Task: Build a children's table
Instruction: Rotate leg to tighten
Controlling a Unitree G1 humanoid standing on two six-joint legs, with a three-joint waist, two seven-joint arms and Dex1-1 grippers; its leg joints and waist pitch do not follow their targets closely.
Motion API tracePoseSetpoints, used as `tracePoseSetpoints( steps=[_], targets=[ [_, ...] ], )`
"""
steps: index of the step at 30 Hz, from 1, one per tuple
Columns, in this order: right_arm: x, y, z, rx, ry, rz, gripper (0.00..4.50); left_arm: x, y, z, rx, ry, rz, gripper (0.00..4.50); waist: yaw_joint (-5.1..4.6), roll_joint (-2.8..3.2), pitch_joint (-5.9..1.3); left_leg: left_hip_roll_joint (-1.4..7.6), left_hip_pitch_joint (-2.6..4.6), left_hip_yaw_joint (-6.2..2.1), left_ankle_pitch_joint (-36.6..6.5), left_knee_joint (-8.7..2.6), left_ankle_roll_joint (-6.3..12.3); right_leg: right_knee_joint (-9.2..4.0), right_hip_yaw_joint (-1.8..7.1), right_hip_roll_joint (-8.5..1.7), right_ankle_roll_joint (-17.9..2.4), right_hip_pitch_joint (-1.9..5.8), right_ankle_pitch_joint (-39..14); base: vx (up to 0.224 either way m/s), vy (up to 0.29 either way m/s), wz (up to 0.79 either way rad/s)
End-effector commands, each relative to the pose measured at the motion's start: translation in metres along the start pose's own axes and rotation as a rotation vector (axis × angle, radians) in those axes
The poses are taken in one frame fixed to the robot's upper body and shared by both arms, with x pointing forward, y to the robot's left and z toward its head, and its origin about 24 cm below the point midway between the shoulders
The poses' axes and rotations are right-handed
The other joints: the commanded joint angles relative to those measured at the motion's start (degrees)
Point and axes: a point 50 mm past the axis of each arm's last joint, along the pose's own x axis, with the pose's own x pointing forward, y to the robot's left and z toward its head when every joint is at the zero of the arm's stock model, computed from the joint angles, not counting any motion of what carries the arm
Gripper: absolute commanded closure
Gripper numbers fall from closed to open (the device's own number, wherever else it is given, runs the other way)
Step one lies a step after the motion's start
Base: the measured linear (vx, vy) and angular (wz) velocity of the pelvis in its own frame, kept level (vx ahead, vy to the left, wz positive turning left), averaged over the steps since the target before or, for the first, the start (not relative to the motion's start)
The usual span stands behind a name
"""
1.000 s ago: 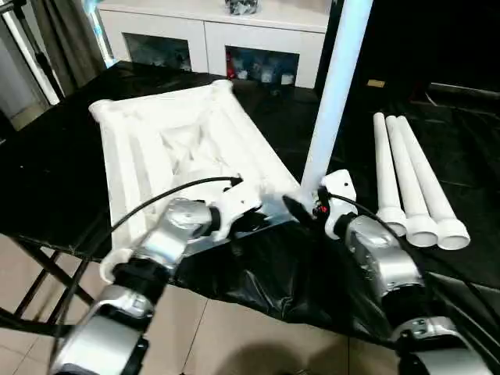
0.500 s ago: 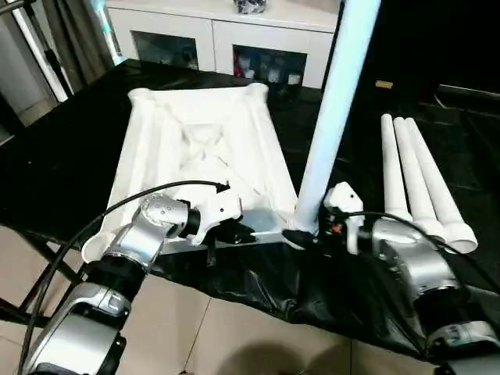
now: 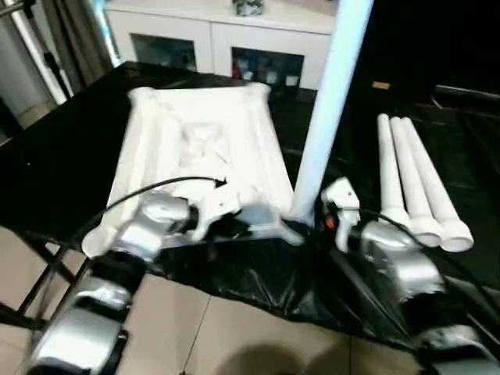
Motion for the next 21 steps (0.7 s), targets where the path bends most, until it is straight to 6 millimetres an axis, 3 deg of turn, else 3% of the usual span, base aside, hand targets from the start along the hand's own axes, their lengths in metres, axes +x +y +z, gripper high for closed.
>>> tracePoseSetpoints(
  steps=[1, 5, 9, 11, 14, 16, 20, 21],
  targets=[
    [0.017, 0.018, -0.008, 0.034, 0.037, -0.032, 1.8, 0.02, -0.005, 0.018, -0.011, -0.048, 0.062, 4.5, -0.05, 0.09, -3.17, 1.08, -0.25, -0.15, -10.2, -4.01, 1.67, -5.13, 3.0, -4.01, -9.3, 3.06, -21.4, 0.0, 0.0, 0.0],
    [0.038, 0.036, -0.004, 0.076, 0.011, -0.168, 1.8, 0.048, -0.022, 0.033, -0.048, -0.091, 0.09, 4.5, -0.16, -0.26, -3.39, 0.98, -0.46, -0.15, -8.4, -3.96, 2.53, -4.94, 3.02, -3.9, -9.1, 3.14, -19.2, 0.0, 0.0, 0.0],
    [0.04, 0.039, -0.001, 0.065, -0.01, -0.162, 1.8, 0.051, -0.026, 0.036, -0.016, -0.098, 0.067, 4.5, -0.12, -0.18, -3.52, 1.01, -0.72, -0.12, -7.5, -3.91, 4.25, -4.57, 3.11, -3.86, -9.7, 3.3, -15.6, 0.0, 0.0, 0.0],
    [0.037, 0.034, 0.001, 0.066, -0.024, -0.161, 1.24, 0.047, -0.024, 0.033, -0.01, -0.09, 0.065, 4.5, -0.16, -0.15, -3.48, 1.03, -0.73, -0.1, -7.6, -3.92, 4.63, -4.6, 3.09, -3.87, -9.8, 3.28, -15.5, 0.0, 0.0, 0.0],
    [0.028, 0.025, 0.004, 0.051, -0.045, -0.101, 1.07, 0.036, -0.018, 0.026, 0.022, -0.074, 0.054, 4.5, -0.15, -0.16, -3.46, 1.01, -0.76, -0.13, -8.4, -3.94, 4.77, -4.69, 3.05, -3.92, -9.6, 3.35, -16.6, 0.0, 0.0, 0.0],
    [0.019, 0.016, 0.006, -0.008, -0.04, -0.038, 0.79, 0.025, -0.016, 0.02, 0.052, -0.077, 0.007, 4.5, -0.25, 0.01, -3.6, 1.1, -1.11, -0.25, -7.5, -3.88, 5.48, -4.36, 3.06, -3.93, -10.0, 3.61, -14.1, 0.0, 0.0, 0.0],
    [0.012, 0.009, 0.008, -0.048, -0.036, 0.012, 0.79, 0.018, -0.015, 0.016, 0.06, -0.077, -0.035, 4.5, -0.25, 0.23, -3.81, 1.28, -0.88, -0.15, -6.1, -3.7, 6.04, -3.87, 3.14, -3.92, -12.1, 3.47, -10.0, 0.0, 0.0, 0.0],
    [0.004, 0.006, 0.009, -0.096, -0.024, 0.099, 0.79, 0.009, -0.015, 0.013, 0.067, -0.077, -0.084, 4.5, -0.23, 0.25, -3.83, 1.35, -0.91, -0.13, -5.5, -3.67, 6.34, -3.58, 3.17, -3.88, -13.1, 3.52, -7.9, 0.0, 0.0, 0.0]
  ],
)
